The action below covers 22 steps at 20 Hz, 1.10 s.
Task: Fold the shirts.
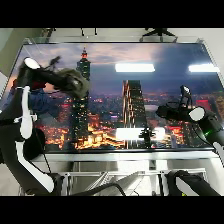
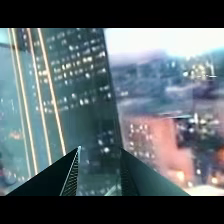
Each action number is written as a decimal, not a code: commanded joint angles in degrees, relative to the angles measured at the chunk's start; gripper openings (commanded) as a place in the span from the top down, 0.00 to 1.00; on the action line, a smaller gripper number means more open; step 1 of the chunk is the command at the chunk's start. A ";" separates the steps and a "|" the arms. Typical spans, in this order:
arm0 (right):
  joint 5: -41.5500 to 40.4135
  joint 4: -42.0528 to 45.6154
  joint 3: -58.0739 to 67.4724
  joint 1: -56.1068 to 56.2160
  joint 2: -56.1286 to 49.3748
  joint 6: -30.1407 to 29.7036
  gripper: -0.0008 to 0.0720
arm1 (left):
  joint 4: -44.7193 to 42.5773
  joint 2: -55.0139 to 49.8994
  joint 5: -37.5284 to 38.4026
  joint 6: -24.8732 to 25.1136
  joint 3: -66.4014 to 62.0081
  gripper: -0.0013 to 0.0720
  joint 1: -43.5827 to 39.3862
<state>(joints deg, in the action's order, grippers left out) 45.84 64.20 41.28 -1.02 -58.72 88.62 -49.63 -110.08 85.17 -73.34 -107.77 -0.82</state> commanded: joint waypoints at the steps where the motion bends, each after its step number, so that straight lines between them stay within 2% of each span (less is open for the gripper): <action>1: 3.78 0.00 0.11 0.02 2.25 -1.90 0.58 | 8.68 4.55 1.14 3.30 6.67 0.97 -12.20; 5: 9.84 -0.04 0.11 0.07 5.31 -3.85 0.58 | 8.04 6.54 -2.93 4.09 14.60 0.97 -24.26; 7: 11.91 -1.01 0.07 0.33 5.20 -5.11 0.58 | 7.98 6.38 -5.05 3.98 16.11 0.97 -27.52; 9: 12.09 -4.33 0.04 1.68 4.96 -8.87 0.56 | 7.08 6.38 -5.51 3.91 15.56 0.95 -28.35; 10: 12.07 -7.02 0.04 2.69 4.85 -11.10 0.43 | 7.15 6.38 -4.44 3.80 14.23 0.46 -27.69; 11: 11.93 -9.62 0.04 4.07 4.76 -13.25 0.15 | 7.10 6.38 -3.23 3.21 12.33 0.04 -26.60; 14: 8.11 -11.54 0.04 10.05 4.35 -15.21 0.10 | 7.10 6.40 2.34 -0.26 5.70 0.05 -20.90; 17: 2.51 -11.32 0.04 17.00 0.68 -15.82 0.10 | 7.08 6.54 8.24 -2.62 6.84 0.05 -14.95; 20: -4.31 -11.91 0.11 21.20 -6.84 -16.87 0.10 | 7.17 7.19 6.25 -2.45 17.40 0.05 -12.44; 22: -6.03 -12.44 0.15 21.84 -12.50 -16.92 0.10 | 7.67 7.19 3.06 0.24 25.40 0.05 -13.86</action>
<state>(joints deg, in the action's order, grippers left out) 44.77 52.80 41.36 18.17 -64.64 72.51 -42.54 -103.13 90.21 -74.96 -90.91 -15.14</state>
